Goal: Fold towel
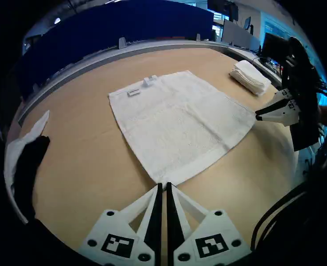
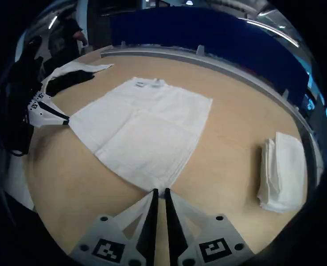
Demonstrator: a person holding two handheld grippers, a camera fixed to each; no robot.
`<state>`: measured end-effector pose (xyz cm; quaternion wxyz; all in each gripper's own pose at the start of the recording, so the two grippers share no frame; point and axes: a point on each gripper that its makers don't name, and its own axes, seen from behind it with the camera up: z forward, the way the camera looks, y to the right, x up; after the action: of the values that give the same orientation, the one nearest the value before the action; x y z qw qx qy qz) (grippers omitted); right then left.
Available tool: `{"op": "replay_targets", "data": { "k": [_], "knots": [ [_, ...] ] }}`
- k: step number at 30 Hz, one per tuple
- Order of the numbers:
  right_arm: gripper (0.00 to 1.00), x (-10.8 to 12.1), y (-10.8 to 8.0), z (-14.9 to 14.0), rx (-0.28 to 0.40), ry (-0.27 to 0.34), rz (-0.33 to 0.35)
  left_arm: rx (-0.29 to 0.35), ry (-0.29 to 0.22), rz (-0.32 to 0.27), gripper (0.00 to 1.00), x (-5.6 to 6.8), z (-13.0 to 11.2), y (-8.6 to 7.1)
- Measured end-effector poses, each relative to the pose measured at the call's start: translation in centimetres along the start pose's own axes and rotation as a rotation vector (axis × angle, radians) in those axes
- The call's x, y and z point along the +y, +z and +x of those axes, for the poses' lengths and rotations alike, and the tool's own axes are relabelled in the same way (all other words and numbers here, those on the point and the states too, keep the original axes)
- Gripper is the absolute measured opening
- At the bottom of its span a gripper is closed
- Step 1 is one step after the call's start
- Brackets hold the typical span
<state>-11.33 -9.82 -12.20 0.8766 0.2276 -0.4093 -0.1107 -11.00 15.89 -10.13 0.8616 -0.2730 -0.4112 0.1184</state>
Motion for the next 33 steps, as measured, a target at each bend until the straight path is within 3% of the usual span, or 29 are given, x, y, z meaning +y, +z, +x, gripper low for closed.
{"op": "replay_targets", "data": {
  "k": [6,17,26,33],
  "knots": [
    [0.11,0.0,-1.3,1.7,0.035,0.003,0.001,0.026,-0.028,0.006,0.06,-0.1,1.0,-1.5],
    [0.11,-0.6,-5.4,4.8,0.101,0.020,0.004,0.083,-0.078,0.012,0.06,0.1,3.4,-6.1],
    [0.11,-1.0,-8.8,6.6,0.154,0.070,0.013,0.108,-0.124,-0.013,0.06,1.6,4.6,-9.1],
    [0.11,-1.4,-11.1,7.0,0.162,0.070,0.015,0.118,-0.118,-0.024,0.06,2.5,5.3,-11.1]
  ]
}}
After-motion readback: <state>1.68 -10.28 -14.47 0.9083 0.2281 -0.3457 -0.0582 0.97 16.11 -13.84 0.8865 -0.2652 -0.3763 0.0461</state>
